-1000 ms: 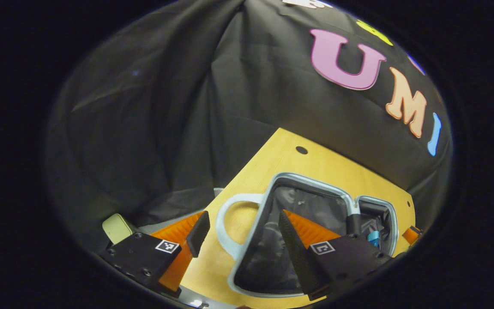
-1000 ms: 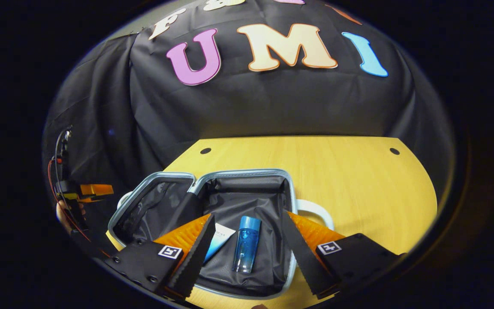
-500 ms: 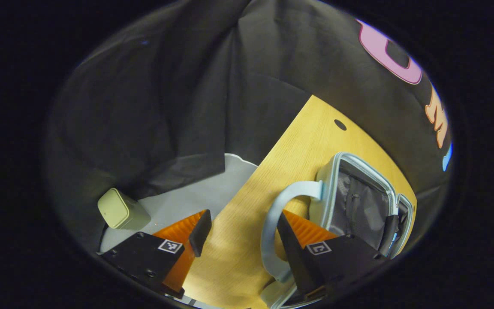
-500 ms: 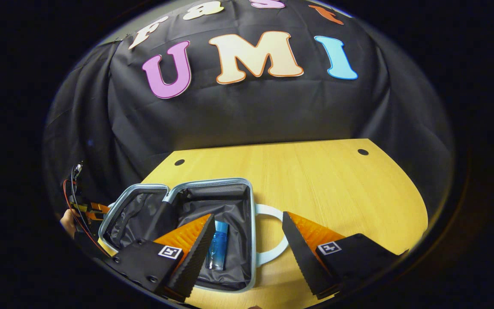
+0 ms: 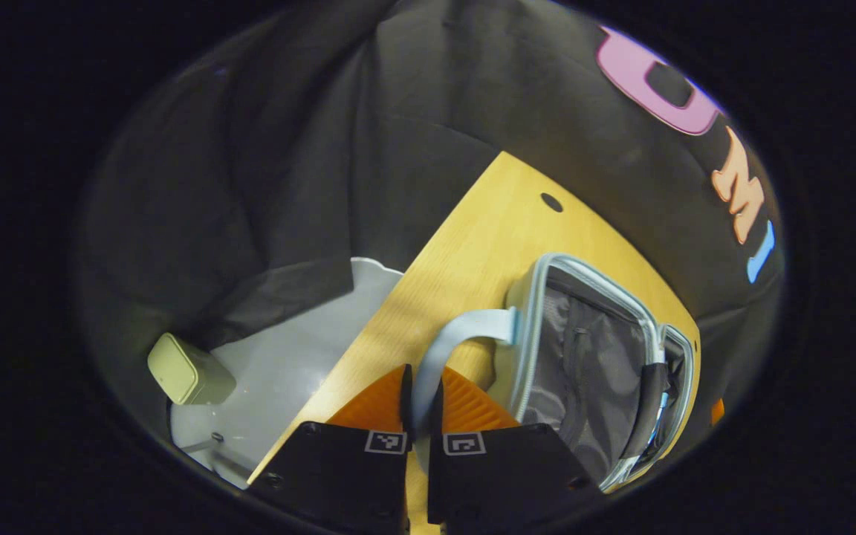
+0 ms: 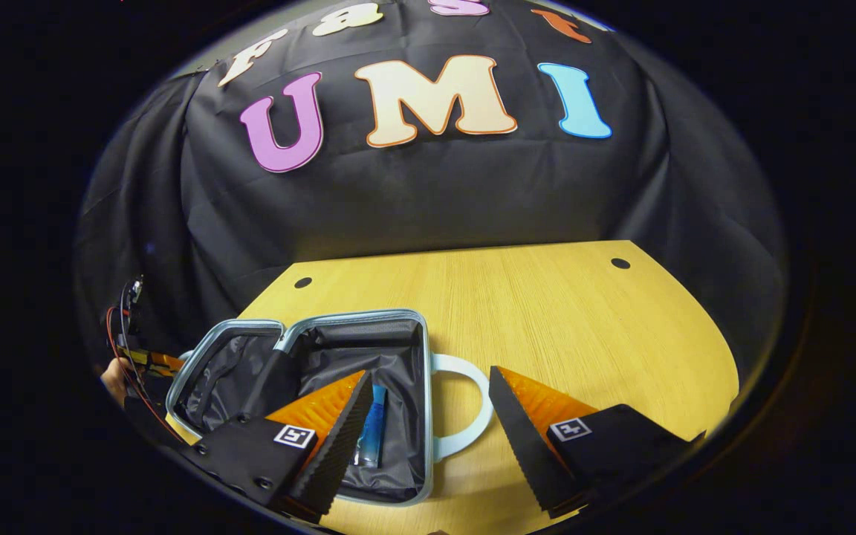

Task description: First open the suitcase, pack the skin care products into it, and then close the suitcase.

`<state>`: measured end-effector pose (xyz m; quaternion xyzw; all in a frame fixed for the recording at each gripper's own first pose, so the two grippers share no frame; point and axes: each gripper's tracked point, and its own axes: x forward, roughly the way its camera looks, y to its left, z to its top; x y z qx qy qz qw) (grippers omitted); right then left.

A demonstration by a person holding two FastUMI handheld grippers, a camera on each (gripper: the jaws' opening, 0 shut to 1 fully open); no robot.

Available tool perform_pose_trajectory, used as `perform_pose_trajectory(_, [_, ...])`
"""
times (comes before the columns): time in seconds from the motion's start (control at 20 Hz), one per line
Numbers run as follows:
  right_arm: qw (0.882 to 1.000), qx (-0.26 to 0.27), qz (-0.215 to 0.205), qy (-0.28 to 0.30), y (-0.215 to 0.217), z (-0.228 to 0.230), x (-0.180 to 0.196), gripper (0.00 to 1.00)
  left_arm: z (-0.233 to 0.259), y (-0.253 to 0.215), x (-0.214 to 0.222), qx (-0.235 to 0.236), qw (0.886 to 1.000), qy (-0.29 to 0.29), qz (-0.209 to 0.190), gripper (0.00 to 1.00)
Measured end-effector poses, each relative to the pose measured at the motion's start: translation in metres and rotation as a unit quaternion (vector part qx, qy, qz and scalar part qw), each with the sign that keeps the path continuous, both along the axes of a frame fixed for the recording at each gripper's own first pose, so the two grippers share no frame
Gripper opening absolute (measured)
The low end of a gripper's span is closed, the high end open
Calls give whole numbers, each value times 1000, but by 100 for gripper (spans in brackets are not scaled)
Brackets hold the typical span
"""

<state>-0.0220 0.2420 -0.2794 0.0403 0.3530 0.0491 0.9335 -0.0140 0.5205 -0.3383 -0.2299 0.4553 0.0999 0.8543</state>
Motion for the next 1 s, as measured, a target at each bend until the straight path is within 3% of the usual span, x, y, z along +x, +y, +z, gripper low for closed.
perform_pose_trajectory(0.1, [1000, 0, 4, -8, -1, 3, 3, 99, 21, -1, -1, 23, 1000, -12, -8, 0])
perform_pose_trajectory(0.3, [999, 4, 29, -18, -1, 7, 8, 98, 80, -14, 1, 44, 997, -60, -2, 0])
perform_pose_trajectory(0.35, [999, 8, 32, -21, -2, 10, 8, 94, 98, -19, 0, 46, 996, -74, -1, 0])
perform_pose_trajectory(0.4, [999, 13, 35, -24, -4, 12, 8, 98, 114, -26, 5, 46, 995, -89, -6, 0])
perform_pose_trajectory(0.7, [997, 38, 46, -42, -21, 32, 12, 94, 201, -85, 13, 61, 984, -163, -41, 0])
perform_pose_trajectory(0.75, [997, 47, 42, -46, -23, 36, 13, 98, 210, -94, 12, 65, 983, -168, -44, 0])
perform_pose_trajectory(1.0, [996, 66, 34, -57, -46, 52, 13, 98, 251, -155, 17, 66, 974, -204, -79, 0])
